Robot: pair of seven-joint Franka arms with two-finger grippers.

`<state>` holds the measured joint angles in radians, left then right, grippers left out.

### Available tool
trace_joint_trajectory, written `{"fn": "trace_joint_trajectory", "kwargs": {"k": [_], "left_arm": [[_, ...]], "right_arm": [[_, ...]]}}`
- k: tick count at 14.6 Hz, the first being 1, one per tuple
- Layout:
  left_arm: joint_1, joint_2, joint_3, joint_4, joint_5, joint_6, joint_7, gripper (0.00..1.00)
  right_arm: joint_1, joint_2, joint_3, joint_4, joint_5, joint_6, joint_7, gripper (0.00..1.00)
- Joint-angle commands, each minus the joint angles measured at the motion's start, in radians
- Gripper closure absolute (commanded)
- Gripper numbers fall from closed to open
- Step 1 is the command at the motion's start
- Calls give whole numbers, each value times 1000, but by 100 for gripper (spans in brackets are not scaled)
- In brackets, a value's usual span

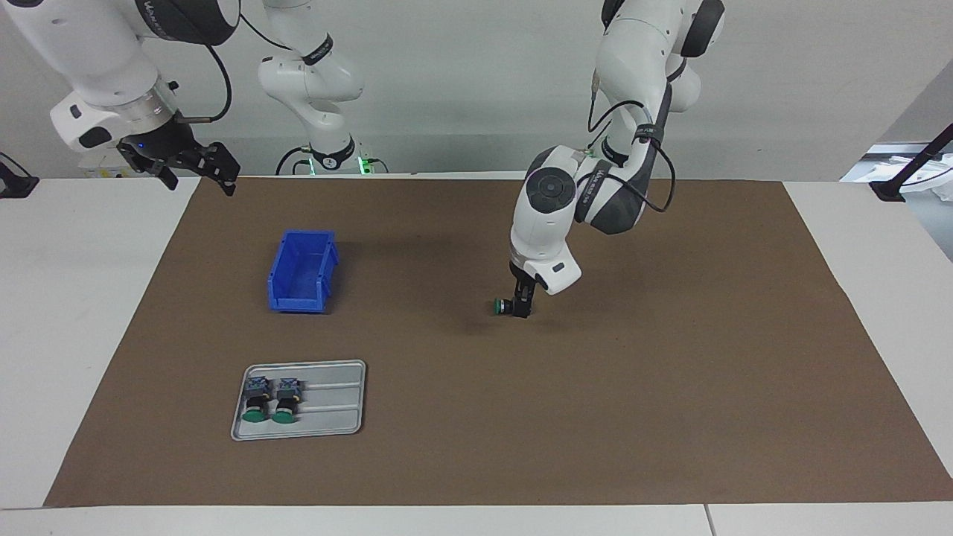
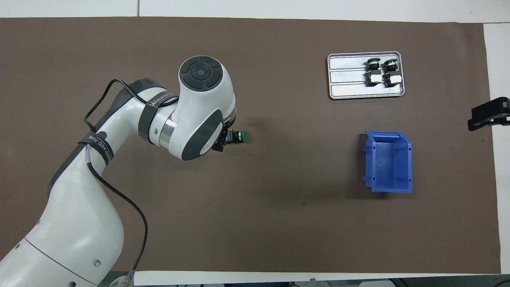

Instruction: Place and press button with both arms

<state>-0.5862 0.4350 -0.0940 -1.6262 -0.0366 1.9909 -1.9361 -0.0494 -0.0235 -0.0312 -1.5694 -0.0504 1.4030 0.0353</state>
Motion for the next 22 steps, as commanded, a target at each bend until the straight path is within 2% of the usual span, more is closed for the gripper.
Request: {"fn": "trace_joint_trajectory", "kwargs": {"k": [1, 3, 7, 17, 18, 22], "left_arm": [[-23, 50, 17, 23, 20, 40, -56, 0], [-26, 50, 17, 17, 18, 45, -78, 0], [-26, 50, 16, -30, 17, 132, -153, 0], [-43, 47, 13, -109, 14, 195, -195, 1], [-43, 47, 13, -113, 14, 200, -196, 3], [-43, 47, 11, -112, 11, 200, -195, 33]], "right_arm": [[-7, -15, 4, -18, -2, 4, -23, 1], [-6, -15, 2, -18, -3, 4, -23, 1], [-7, -13, 2, -18, -2, 4, -22, 1], [-6, -13, 4, -18, -3, 4, -22, 1], [-6, -13, 4, -18, -2, 4, -23, 1], [-6, -13, 2, -18, -3, 4, -22, 1]]}}
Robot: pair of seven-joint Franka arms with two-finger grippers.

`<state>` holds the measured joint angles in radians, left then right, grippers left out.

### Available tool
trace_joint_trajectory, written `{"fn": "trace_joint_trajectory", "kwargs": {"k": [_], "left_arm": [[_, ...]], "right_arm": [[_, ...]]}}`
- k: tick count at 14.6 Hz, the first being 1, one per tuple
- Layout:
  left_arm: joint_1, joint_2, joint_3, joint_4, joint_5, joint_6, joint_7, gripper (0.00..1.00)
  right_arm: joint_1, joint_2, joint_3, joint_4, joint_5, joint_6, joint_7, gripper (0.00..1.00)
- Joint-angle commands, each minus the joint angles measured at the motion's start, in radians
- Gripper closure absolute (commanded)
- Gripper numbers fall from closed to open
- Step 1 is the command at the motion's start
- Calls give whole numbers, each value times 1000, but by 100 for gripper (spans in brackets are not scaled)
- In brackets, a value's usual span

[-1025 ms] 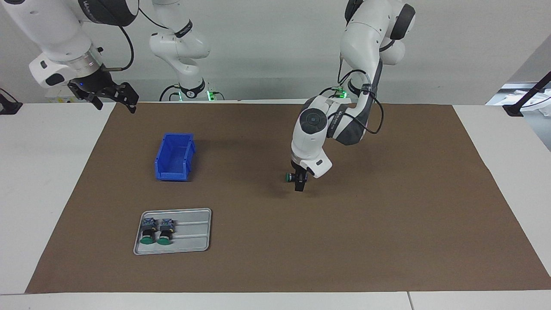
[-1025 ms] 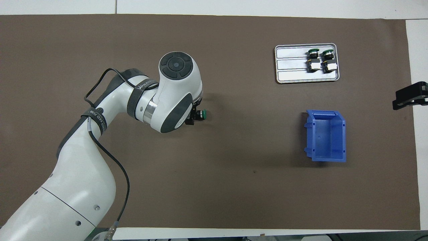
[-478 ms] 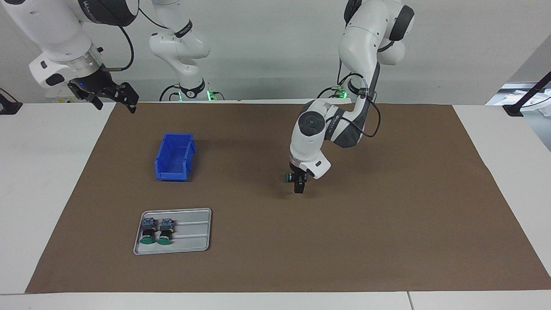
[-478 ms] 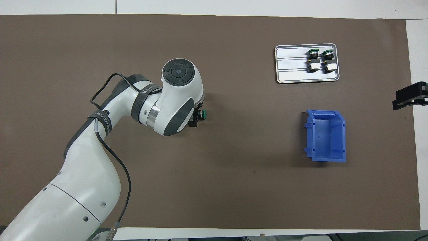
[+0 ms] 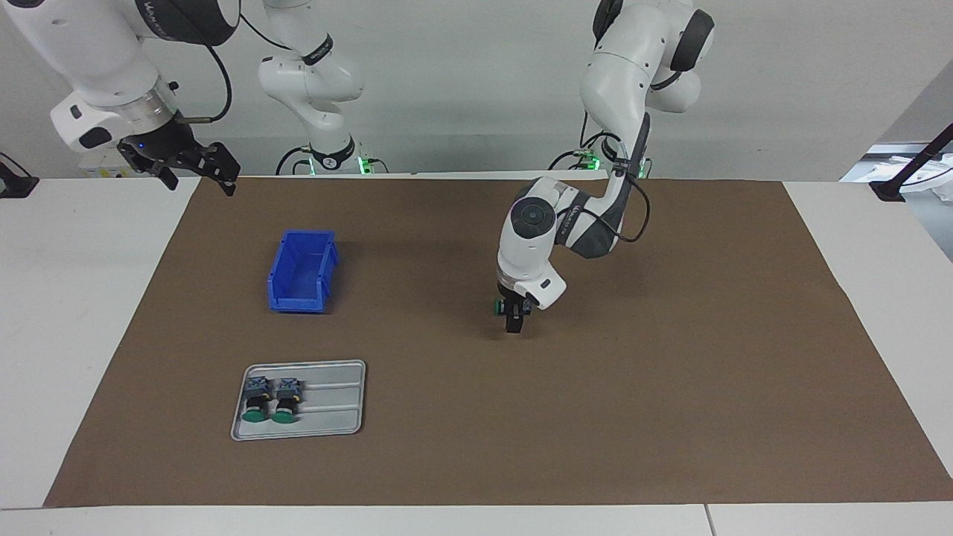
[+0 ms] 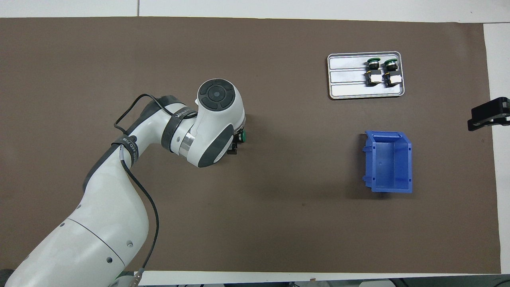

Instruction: Place and press button with both arms

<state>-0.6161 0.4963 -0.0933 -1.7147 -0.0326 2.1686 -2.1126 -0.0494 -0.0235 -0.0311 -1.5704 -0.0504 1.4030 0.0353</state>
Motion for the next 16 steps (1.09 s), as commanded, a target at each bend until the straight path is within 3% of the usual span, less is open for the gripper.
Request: {"fn": "trace_joint_trajectory", "kwargs": {"k": [1, 3, 6, 9, 14, 16], "left_arm": [[-14, -16, 10, -23, 7, 22, -20, 39], [-19, -15, 10, -22, 3, 28, -18, 45], [-19, -15, 10, -23, 3, 36, -14, 64], [-17, -16, 12, -20, 3, 27, 0, 74], [16, -42, 10, 10, 3, -6, 55, 80], [47, -103, 9, -8, 2, -7, 77, 80]], "right_arm": [[-6, -13, 4, -17, -2, 4, -23, 1], [-6, -13, 2, -17, -2, 4, -22, 1], [-6, -13, 2, -17, -2, 4, -23, 1], [-6, -13, 4, -17, -2, 4, -22, 1], [-6, -13, 4, -17, -2, 2, -22, 1], [-6, -13, 2, -17, -2, 2, -22, 1]]}}
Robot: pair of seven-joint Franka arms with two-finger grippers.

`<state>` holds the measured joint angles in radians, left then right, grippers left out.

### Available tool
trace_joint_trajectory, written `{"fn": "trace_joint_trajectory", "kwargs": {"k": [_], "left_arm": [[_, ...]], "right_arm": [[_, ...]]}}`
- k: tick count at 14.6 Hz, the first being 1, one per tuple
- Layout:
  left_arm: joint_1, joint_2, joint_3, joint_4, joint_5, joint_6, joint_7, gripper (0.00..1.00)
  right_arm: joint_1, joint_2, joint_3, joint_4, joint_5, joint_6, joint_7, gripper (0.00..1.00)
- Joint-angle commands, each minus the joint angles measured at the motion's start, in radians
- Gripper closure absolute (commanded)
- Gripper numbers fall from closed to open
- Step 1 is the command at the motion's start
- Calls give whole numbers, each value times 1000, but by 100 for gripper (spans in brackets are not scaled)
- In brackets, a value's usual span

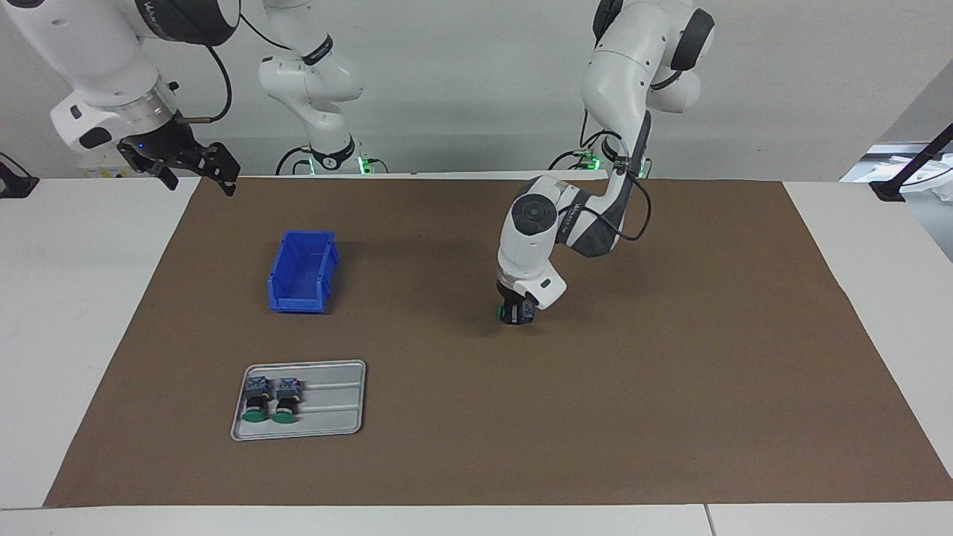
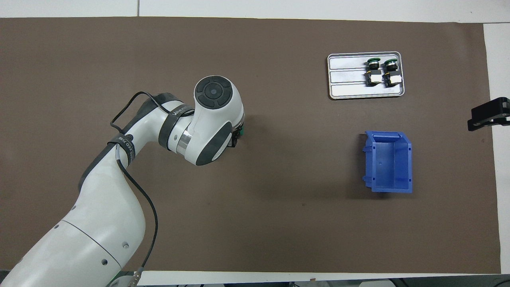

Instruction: Place and press button with both arms

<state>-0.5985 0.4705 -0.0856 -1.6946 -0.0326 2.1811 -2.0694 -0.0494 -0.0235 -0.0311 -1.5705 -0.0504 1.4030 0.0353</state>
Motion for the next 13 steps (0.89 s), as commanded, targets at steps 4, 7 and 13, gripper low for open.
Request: {"fn": "trace_joint_trajectory", "kwargs": {"k": [4, 7, 13], "left_arm": [[54, -130, 1, -56, -58, -20, 61, 80], [68, -154, 3, -85, -151, -15, 144, 80], [160, -164, 3, -114, -525, -11, 449, 77]], "right_arm": [[-6, -13, 4, -17, -2, 4, -22, 1], [-6, -13, 2, -17, -2, 4, -22, 1], [-6, -13, 2, -17, -2, 4, -22, 1]]}}
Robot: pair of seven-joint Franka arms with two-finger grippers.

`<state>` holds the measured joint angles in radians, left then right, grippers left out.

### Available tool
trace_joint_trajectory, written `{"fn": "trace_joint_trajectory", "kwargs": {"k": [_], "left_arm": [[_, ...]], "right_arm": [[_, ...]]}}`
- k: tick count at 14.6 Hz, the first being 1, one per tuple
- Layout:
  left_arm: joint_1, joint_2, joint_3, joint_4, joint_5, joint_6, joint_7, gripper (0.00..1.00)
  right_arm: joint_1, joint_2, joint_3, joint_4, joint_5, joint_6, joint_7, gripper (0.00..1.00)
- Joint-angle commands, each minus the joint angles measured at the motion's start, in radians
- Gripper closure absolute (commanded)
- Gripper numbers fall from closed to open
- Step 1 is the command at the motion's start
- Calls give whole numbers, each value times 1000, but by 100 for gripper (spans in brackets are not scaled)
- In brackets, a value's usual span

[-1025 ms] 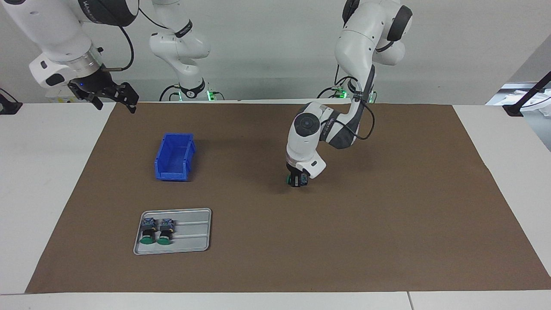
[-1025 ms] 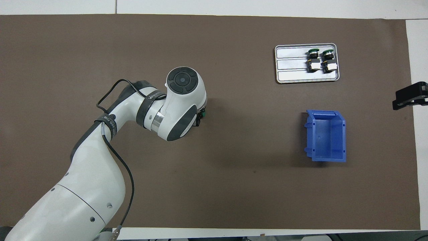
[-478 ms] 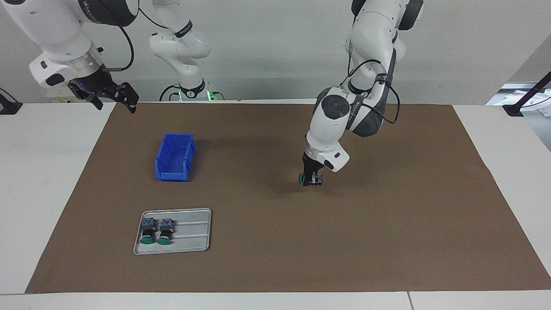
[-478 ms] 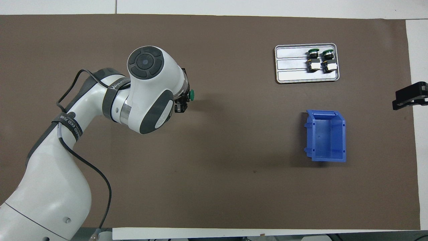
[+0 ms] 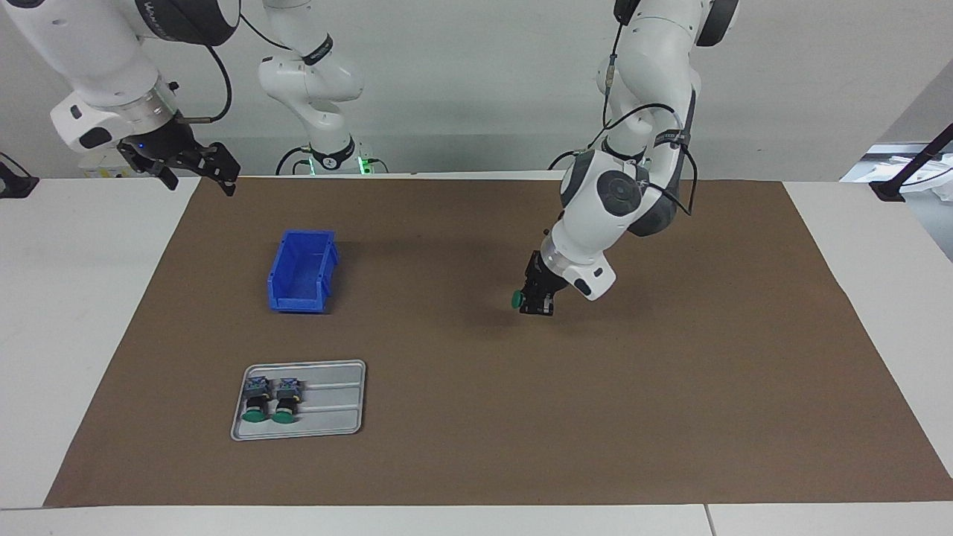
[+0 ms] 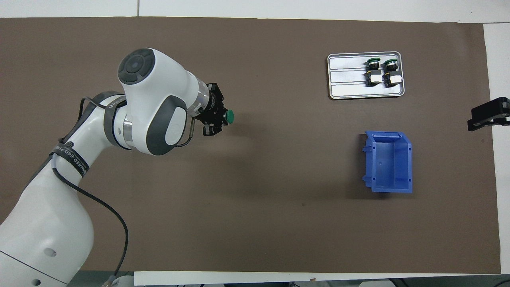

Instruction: Place and press button with both arms

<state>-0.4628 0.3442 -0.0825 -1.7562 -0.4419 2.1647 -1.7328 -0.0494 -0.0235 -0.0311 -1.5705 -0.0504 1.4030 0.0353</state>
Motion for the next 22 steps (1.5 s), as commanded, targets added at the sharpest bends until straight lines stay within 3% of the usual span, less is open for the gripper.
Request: {"fn": "trace_joint_trajectory", "kwargs": {"k": [1, 5, 9, 12, 17, 22], "left_arm": [[30, -48, 0, -78, -173, 10, 178, 77], [76, -74, 0, -143, -377, 7, 372, 80], [127, -36, -2, -140, -480, -12, 455, 83], [145, -34, -2, -150, -575, -75, 632, 86], [177, -42, 0, -242, -820, -85, 777, 87], [269, -65, 1, -324, -874, -173, 898, 95]], "right_arm": [[-6, -13, 2, -17, -3, 2, -23, 1], [-6, -13, 2, -17, -2, 2, -22, 1], [-6, -13, 4, -17, -3, 4, -22, 1], [-6, -13, 4, -17, -2, 2, -23, 1], [-6, -13, 4, -17, -2, 2, -23, 1], [-6, -13, 2, -17, -2, 4, -23, 1]]}}
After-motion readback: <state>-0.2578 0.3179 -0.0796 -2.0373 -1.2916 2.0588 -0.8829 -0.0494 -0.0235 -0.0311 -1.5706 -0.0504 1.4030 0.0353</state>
